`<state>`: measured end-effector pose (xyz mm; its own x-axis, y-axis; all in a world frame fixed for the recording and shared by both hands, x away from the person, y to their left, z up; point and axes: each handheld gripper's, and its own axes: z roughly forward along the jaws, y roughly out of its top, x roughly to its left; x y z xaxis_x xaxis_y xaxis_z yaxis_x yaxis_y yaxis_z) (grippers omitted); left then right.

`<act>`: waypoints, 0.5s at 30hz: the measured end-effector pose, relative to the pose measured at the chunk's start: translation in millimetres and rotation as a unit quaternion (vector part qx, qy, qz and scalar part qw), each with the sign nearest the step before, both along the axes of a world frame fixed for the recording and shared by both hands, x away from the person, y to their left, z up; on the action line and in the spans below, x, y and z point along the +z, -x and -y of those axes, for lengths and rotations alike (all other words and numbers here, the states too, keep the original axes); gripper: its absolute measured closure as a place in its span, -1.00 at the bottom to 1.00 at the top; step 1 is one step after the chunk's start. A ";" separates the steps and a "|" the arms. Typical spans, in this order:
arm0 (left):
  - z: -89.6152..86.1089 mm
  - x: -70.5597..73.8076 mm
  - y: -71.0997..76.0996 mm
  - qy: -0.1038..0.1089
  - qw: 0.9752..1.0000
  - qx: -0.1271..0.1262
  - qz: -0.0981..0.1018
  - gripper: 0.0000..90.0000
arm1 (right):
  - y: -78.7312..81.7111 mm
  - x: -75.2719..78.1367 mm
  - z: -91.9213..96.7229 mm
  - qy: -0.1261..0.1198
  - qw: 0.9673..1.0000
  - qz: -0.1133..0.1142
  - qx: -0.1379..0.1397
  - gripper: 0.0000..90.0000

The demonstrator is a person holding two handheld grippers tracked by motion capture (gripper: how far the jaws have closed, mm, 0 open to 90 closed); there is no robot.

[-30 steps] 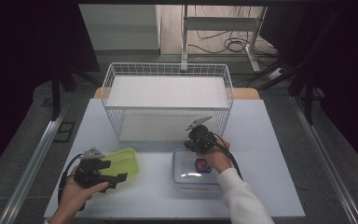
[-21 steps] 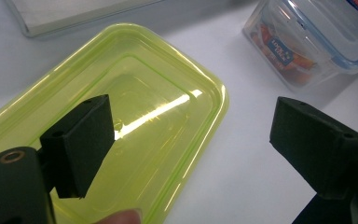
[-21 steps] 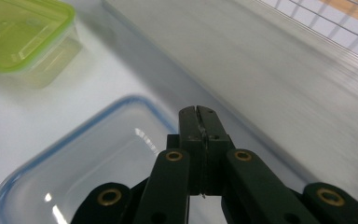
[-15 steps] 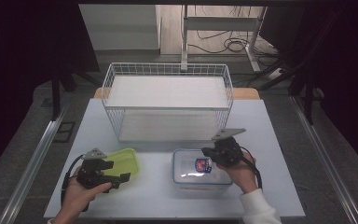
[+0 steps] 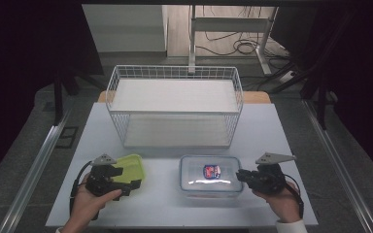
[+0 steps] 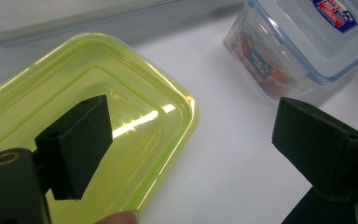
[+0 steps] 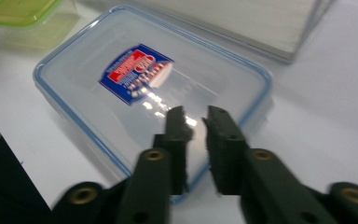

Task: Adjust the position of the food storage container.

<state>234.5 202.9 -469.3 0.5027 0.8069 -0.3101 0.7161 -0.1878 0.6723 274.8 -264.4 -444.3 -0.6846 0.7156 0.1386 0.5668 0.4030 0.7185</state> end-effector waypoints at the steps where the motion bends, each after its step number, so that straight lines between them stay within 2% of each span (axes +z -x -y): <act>1: 0.0 0.4 0.2 0.001 1.000 0.001 0.001 -0.74 | 1.8 -0.5 4.2 -0.005 1.000 0.000 -0.004 0.48; 2: 0.0 0.6 0.4 0.002 1.000 0.001 0.001 -0.74 | 3.1 -1.4 7.6 -0.011 1.000 -0.005 -0.011 0.32; 4: 0.1 1.0 0.8 0.002 1.000 -0.001 0.002 -0.73 | 4.7 -3.7 12.8 -0.015 1.000 -0.006 -0.019 0.15; 7: 2.9 2.7 1.6 0.008 1.000 0.000 0.006 -0.72 | 5.3 -7.6 21.0 -0.039 0.999 -0.021 -0.029 -0.16; 11: 7.0 3.9 0.1 0.017 1.000 -0.001 0.005 -0.73 | 5.4 -9.0 28.2 -0.059 0.997 -0.016 -0.044 -0.32; 15: 12.4 3.3 -1.3 0.020 1.000 -0.002 0.001 -0.74 | 5.9 -8.5 30.5 -0.058 0.997 -0.014 -0.041 -0.44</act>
